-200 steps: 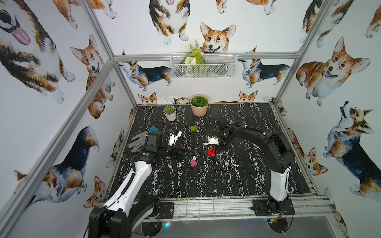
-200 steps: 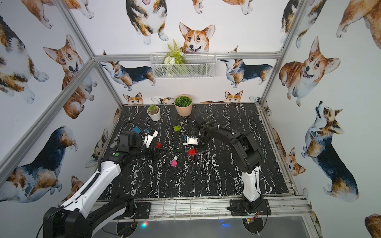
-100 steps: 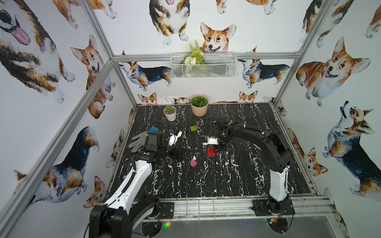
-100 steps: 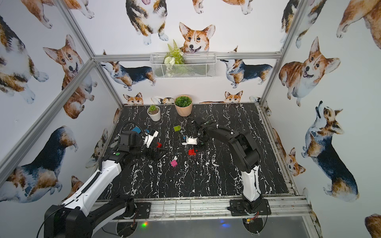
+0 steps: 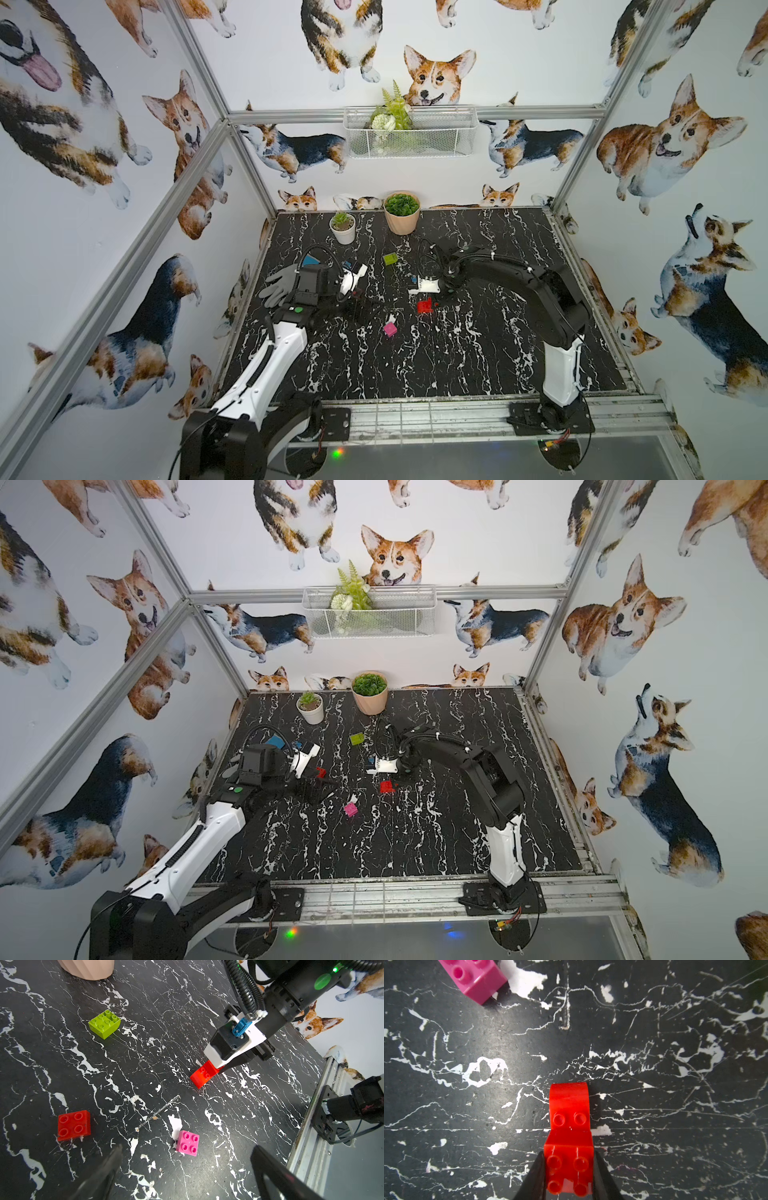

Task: Assemble the letter s with lego
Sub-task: Assemble the lego brick with the lego brick.

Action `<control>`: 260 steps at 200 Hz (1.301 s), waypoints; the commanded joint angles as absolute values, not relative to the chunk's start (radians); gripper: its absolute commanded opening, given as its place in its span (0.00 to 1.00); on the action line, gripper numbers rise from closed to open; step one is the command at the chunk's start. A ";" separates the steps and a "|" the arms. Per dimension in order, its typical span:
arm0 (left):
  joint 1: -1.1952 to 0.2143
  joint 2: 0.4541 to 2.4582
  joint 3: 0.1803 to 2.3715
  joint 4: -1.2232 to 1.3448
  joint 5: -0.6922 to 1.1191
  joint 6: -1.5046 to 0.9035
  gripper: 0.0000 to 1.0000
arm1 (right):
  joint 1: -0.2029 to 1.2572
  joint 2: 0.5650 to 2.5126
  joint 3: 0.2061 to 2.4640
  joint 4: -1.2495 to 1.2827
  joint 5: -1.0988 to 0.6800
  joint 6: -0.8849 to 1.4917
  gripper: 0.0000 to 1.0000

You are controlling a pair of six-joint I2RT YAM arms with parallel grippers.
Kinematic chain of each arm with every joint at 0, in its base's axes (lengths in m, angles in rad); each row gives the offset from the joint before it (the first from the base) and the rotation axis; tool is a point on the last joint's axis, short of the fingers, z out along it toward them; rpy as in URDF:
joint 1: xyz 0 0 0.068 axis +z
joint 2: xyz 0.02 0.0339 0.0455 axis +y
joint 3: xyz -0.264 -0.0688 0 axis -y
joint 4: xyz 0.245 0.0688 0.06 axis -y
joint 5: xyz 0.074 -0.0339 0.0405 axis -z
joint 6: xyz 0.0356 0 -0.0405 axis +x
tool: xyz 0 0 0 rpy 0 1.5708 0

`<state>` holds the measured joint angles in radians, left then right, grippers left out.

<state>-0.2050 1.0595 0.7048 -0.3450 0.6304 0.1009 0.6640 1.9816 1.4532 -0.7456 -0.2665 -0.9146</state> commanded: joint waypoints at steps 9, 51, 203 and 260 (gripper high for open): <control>-0.205 1.057 0.703 -0.334 0.650 0.121 1.00 | 0.677 1.993 1.457 -0.787 -0.231 -0.942 0.25; -0.205 1.061 0.699 -0.333 0.654 0.123 1.00 | 0.694 2.013 1.469 -0.800 -0.194 -0.935 0.25; -0.205 1.080 0.730 -0.351 0.618 0.130 1.00 | 0.713 1.961 1.516 -0.810 -0.186 -0.892 0.79; -0.187 1.196 0.905 -0.607 0.295 0.159 1.00 | 0.637 1.793 1.424 -0.786 -0.252 -0.791 0.91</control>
<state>-0.1989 1.1263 0.8143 -0.4538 0.4976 0.1490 0.6823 1.8755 1.4673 -0.7914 -0.1921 -0.8577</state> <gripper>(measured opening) 0.996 0.897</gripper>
